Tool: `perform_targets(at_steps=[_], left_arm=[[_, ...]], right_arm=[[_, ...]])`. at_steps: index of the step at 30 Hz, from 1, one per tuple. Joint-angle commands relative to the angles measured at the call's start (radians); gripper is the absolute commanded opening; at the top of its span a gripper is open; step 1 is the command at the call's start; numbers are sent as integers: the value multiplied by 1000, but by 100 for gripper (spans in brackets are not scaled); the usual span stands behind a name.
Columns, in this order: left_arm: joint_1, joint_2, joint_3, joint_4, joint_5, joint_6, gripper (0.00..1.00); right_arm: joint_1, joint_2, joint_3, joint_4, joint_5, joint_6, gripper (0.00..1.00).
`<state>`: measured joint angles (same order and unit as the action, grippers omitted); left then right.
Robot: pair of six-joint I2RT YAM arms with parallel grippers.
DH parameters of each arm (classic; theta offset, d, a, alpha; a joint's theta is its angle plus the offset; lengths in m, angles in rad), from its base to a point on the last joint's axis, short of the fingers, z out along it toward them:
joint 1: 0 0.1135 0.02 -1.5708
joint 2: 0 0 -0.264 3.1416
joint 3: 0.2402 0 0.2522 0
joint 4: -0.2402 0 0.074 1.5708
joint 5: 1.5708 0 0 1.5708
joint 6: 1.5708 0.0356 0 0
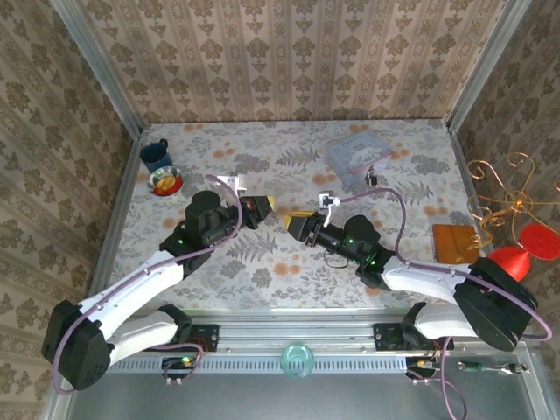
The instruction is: Unlock the padlock with the key
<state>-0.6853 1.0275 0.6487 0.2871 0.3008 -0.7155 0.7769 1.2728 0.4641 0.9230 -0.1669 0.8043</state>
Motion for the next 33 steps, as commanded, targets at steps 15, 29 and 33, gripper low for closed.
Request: perform_targets(at_steps=[15, 29, 33], left_arm=[[-22, -35, 206, -623, -400, -115, 0], [-160, -27, 156, -628, -456, -383, 0], [-173, -24, 161, -643, -455, -384, 0]], right_arm=[[287, -169, 48, -214, 325, -707, 41], [341, 67, 77, -50, 427, -1049, 41], [358, 141, 92, -4, 479, -1060, 38]])
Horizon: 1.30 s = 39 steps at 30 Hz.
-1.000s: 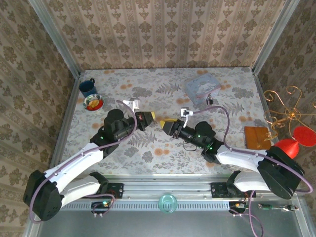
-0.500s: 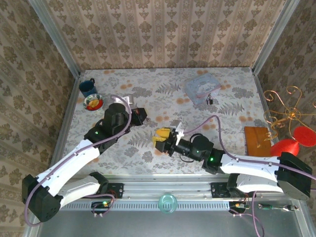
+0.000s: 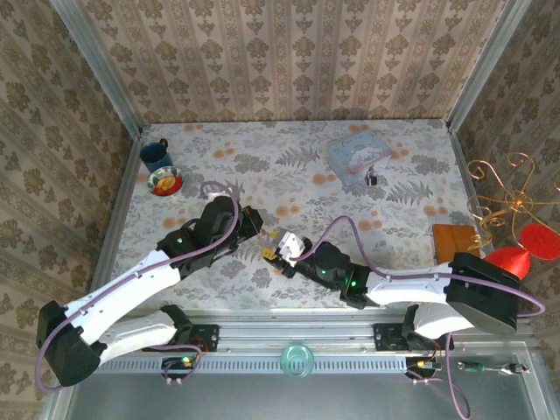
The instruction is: Unlock the padlock with the key
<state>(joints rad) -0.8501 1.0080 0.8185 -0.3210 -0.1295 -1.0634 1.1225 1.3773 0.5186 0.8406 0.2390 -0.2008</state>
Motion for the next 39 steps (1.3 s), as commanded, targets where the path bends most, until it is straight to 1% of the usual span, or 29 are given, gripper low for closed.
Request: perform_targets(at_steps=[1, 8, 13, 16, 25, 32, 37, 39], left_arm=[[-10, -6, -9, -38, -25, -37, 0], [-15, -24, -20, -37, -35, -45, 0], [-15, -37, -28, -41, -37, -53, 0], [-16, -37, -27, -41, -33, -56, 0], [-21, -28, -25, -37, -33, -61, 0], [-30, -20, -13, -27, -40, -55, 0], [-36, 0, -5, -10, -33, -53, 0], [-38, 5, -1, -6, -29, -50, 0]], right_arm=[[15, 51, 41, 91, 87, -56, 38], [19, 103, 55, 141, 123, -38, 34], [21, 136, 44, 201, 181, -32, 32], [23, 150, 55, 193, 171, -19, 31], [25, 189, 63, 236, 198, 5, 27], [25, 200, 58, 258, 220, 16, 16], [25, 189, 54, 256, 240, 12, 12], [25, 182, 49, 255, 256, 14, 8]])
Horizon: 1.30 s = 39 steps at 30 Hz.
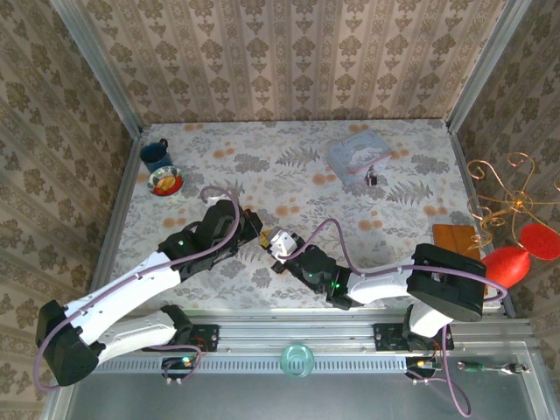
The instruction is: Unlock the padlock with the key
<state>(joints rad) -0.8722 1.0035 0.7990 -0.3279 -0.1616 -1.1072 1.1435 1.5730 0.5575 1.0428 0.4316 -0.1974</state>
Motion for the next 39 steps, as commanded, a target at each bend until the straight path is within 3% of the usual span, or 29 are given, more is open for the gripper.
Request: perform_targets(at_steps=[1, 5, 7, 11, 14, 17, 21, 25, 30, 39], left_arm=[[-15, 12, 17, 10, 9, -5, 0], [-8, 17, 26, 29, 30, 33, 1], [40, 26, 46, 47, 89, 113, 14], [176, 89, 159, 13, 233, 335, 42], [236, 180, 315, -73, 334, 628, 67], [264, 290, 455, -165, 465, 873, 78], [243, 383, 504, -125, 443, 1035, 81], [244, 435, 428, 138, 474, 1108, 84], [214, 561, 415, 409, 494, 1259, 91], [190, 982, 780, 327, 456, 1335, 99]], right_arm=[[4, -18, 10, 46, 77, 17, 5], [4, -54, 1, 6, 119, 64, 0], [2, -102, -10, -60, 188, 118, 0], [-30, -294, -47, -335, 196, 215, 0], [-56, -489, -42, -661, 188, 306, 0], [-77, -663, 20, -1027, 228, 410, 0], [-81, -855, 117, -1340, 232, 466, 0], [-81, -957, 246, -1534, 204, 491, 0], [-81, -967, 359, -1646, 165, 490, 0], [-81, -984, 396, -1711, 154, 509, 0]])
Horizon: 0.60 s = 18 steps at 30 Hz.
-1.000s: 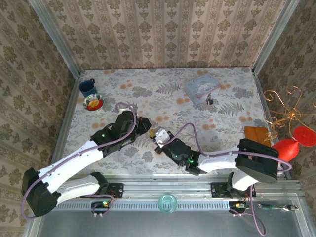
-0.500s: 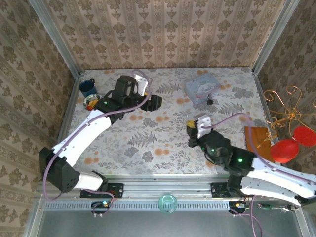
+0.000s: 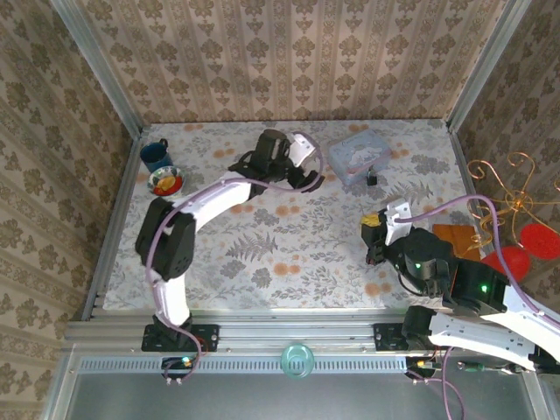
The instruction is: Unlock the padlock with the key
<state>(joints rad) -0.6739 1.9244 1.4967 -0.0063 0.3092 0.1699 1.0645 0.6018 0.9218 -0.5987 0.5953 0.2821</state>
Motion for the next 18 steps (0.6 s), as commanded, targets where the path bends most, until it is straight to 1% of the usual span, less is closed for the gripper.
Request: perform_targets(at_steps=[1, 7, 11, 15, 18], left_arm=[[-12, 102, 119, 4, -24, 67, 100], [-40, 305, 348, -81, -59, 92, 100], [-74, 372, 449, -138, -63, 103, 99], [-138, 398, 539, -232, -65, 65, 92], [-185, 399, 570, -271, -80, -39, 85]], right_arm=[[-1, -16, 30, -74, -15, 37, 0], [-2, -51, 2, -85, -13, 70, 0], [-1, -66, -13, -92, 17, 89, 0], [-1, -76, -24, -78, 41, 95, 0], [-2, -78, -24, -66, 55, 96, 0]])
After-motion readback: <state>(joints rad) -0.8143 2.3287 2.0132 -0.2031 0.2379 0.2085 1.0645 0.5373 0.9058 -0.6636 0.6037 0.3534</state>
